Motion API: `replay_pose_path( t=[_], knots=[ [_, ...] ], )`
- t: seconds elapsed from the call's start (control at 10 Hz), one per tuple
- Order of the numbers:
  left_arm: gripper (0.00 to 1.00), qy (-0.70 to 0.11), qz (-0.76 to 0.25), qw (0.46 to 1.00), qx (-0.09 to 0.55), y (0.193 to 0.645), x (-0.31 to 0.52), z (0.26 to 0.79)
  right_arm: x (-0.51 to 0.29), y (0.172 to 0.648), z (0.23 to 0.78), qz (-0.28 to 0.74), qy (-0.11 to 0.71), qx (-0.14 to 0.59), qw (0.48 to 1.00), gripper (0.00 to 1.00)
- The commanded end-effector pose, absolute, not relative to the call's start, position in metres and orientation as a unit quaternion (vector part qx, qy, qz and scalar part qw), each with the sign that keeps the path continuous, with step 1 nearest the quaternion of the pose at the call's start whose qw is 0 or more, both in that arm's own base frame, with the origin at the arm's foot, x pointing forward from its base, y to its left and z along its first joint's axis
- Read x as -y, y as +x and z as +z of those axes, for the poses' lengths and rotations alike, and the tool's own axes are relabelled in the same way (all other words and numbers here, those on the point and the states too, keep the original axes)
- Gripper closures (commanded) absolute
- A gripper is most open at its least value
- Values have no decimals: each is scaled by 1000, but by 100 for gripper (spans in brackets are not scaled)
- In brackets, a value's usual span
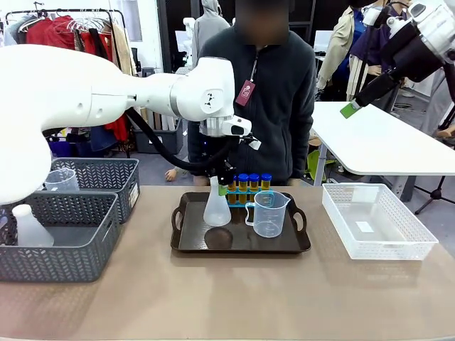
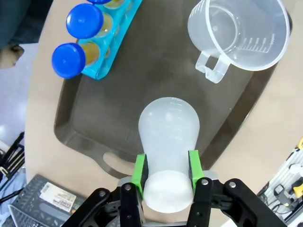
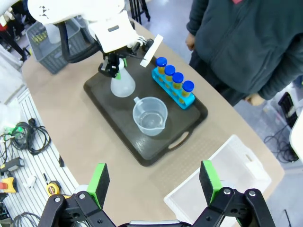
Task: Prepare the laboratory tools.
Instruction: Pick up one Small flask and place it on the Handle tray.
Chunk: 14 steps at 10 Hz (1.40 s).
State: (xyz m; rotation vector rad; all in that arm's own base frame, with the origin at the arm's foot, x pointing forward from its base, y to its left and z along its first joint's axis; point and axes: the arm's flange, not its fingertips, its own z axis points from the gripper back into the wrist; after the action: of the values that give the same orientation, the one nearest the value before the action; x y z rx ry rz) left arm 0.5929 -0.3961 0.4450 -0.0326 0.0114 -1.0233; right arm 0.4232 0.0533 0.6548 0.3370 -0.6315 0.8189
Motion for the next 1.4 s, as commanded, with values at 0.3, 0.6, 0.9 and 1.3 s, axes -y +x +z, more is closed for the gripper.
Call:
replay_pose_path(
  t=[0.3, 0.6, 0.9, 1.3],
  knots=[
    [100, -7, -511, 860, 3, 604, 404, 436, -52, 424, 656, 394, 166, 305, 851, 0],
    [100, -11, -515, 857, 0, 604, 404, 428, -52, 424, 656, 394, 166, 305, 851, 0],
    [70, -8, -519, 855, -4, 606, 404, 427, -52, 424, 656, 394, 166, 305, 851, 0],
    [0, -8, -518, 855, -4, 605, 401, 428, -52, 424, 656, 394, 166, 305, 851, 0]
  ],
)
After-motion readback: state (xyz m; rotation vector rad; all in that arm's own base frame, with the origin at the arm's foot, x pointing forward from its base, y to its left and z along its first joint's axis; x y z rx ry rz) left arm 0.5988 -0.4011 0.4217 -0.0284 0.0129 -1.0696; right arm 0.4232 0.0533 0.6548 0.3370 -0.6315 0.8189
